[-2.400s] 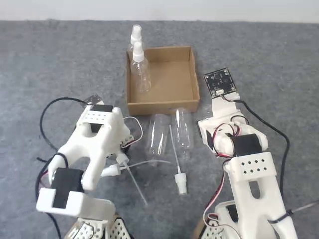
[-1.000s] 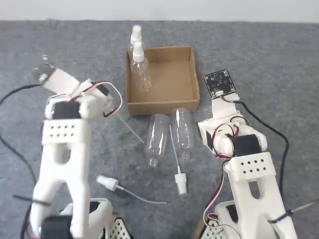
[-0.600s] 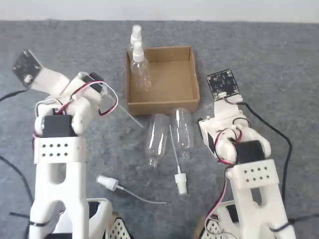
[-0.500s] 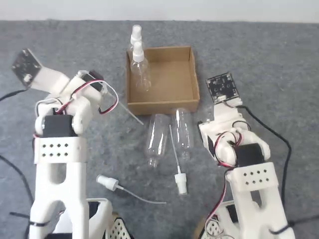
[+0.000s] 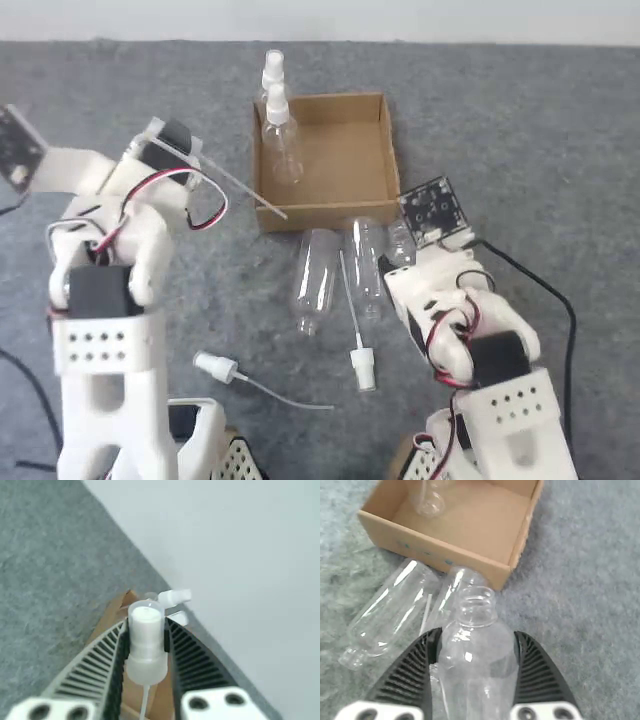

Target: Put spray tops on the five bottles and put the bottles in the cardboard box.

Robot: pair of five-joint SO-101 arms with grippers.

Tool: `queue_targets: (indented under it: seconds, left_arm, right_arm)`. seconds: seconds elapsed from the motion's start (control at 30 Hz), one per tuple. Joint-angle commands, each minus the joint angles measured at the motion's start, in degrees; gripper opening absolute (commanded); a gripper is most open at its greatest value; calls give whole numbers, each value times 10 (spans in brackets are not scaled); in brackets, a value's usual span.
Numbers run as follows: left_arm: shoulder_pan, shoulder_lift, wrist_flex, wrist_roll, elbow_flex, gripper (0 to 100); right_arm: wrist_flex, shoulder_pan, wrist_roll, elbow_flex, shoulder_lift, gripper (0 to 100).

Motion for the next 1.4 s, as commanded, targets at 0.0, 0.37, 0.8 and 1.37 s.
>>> queue_targets:
  seconds: [0.0, 0.37, 0.8, 1.37]
  left_arm:
    - [1, -48, -30, 7, -25, 10]
    - [45, -146, -82, 27, 41, 10]
    - [133, -203, -84, 7, 75, 10]
    - [183, -200, -83, 7, 87, 11]
  right_arm:
    - [-10, -17, 13, 0, -41, 26]
    - [-9, -59, 31, 50, -154, 26]
    - [-15, -92, 51, 96, -231, 26]
    - [-14, -92, 65, 97, -232, 26]
